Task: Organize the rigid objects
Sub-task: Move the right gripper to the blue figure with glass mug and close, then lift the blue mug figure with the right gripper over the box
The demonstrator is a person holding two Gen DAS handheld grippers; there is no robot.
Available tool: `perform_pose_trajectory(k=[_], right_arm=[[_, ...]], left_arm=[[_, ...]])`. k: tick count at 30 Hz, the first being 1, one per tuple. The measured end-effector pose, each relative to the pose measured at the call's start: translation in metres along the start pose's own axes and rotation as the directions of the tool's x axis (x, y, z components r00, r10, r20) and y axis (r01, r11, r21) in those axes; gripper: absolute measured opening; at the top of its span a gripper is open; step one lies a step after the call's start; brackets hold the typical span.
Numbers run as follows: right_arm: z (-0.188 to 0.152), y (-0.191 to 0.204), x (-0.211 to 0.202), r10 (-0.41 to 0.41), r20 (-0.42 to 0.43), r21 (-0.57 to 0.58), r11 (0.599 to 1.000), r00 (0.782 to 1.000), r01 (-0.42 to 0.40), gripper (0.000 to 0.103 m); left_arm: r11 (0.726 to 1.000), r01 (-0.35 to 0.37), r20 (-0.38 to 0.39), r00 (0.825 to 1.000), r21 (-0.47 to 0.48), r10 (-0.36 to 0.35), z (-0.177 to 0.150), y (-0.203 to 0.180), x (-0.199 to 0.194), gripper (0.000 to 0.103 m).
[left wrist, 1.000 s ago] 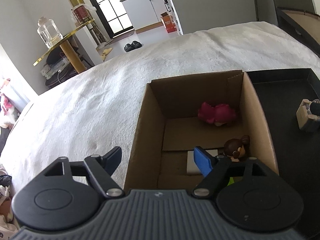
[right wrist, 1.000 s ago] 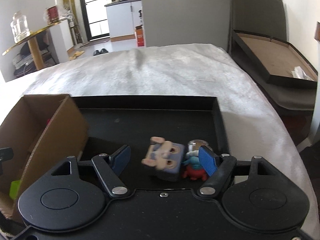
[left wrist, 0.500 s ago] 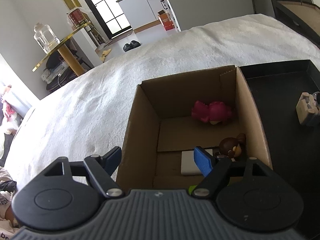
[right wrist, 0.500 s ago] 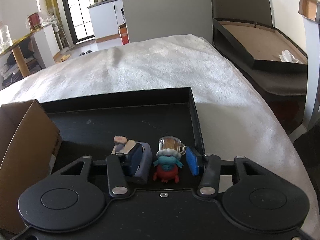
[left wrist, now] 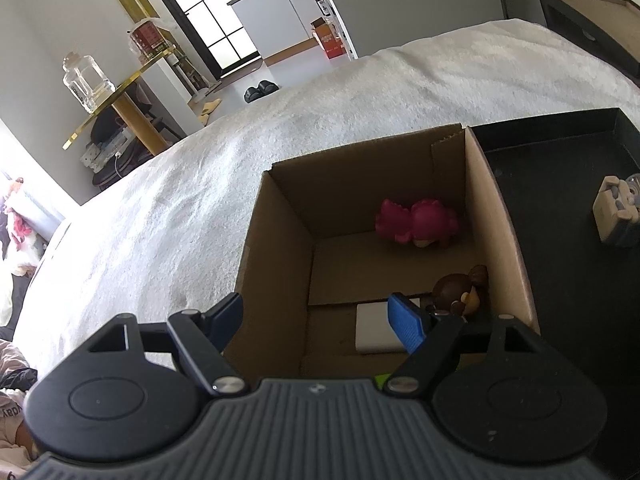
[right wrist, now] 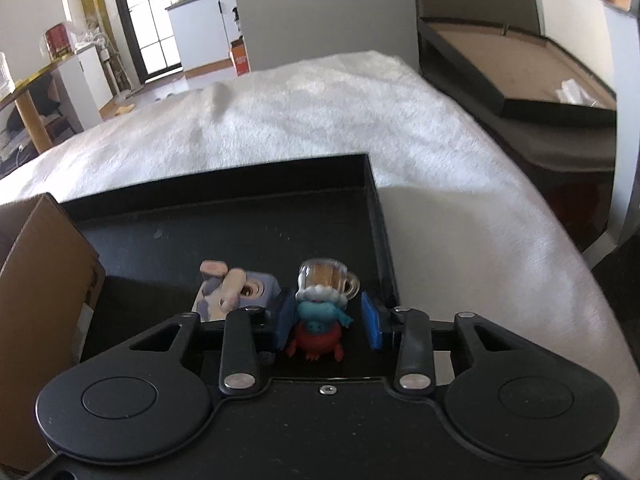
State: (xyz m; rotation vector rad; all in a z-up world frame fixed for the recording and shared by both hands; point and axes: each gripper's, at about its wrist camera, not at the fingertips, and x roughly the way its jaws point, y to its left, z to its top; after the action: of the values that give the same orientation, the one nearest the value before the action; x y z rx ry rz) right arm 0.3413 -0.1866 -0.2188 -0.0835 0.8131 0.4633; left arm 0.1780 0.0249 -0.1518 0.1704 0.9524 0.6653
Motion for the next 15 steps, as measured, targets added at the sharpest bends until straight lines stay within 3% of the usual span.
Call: perform_pose_trajectory(k=[15], right_arm=[[-0.001,0.006,-0.012,0.008,0.002,-0.041,0.999,1.000,-0.007,0.031]], left_arm=[[1.000,0.000,0.002,1.000,-0.017,0.000,-0.002,0.006,-0.003,0.078]])
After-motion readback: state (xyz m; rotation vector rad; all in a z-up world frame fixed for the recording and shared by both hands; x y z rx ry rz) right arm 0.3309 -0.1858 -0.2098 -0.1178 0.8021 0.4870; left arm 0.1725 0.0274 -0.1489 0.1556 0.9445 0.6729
